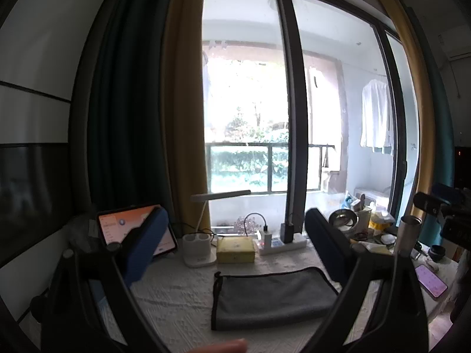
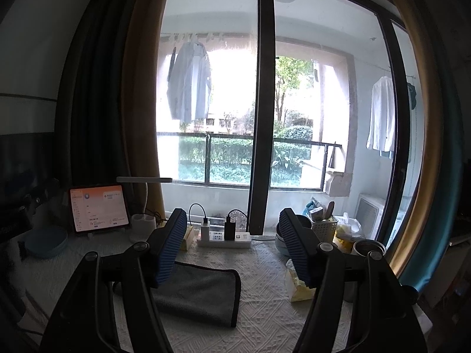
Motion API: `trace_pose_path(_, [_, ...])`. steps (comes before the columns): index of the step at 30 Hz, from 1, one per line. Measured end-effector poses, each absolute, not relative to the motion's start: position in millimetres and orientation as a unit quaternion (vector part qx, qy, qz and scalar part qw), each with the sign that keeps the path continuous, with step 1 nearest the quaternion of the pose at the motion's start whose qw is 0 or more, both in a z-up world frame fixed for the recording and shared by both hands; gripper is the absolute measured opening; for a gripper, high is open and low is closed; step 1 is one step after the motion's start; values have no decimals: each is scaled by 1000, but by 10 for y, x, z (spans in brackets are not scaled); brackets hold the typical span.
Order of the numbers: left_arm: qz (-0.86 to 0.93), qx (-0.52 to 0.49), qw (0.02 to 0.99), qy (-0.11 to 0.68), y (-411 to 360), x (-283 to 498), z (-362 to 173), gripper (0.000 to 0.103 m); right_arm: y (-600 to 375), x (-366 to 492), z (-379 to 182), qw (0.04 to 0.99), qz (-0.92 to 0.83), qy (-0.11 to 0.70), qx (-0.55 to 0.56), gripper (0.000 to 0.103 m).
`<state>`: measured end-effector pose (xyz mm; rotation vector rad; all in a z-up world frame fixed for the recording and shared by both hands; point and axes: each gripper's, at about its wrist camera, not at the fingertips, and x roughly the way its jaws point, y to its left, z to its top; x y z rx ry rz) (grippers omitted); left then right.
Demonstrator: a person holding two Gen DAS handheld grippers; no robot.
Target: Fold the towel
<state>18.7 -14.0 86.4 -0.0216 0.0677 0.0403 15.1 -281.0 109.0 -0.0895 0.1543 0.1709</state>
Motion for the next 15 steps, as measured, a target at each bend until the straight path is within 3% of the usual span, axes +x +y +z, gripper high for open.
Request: trace_pose_path(15, [18,-6,999,39,-141,181,843,95,-2792,173,1088,992,86,79,-46,69])
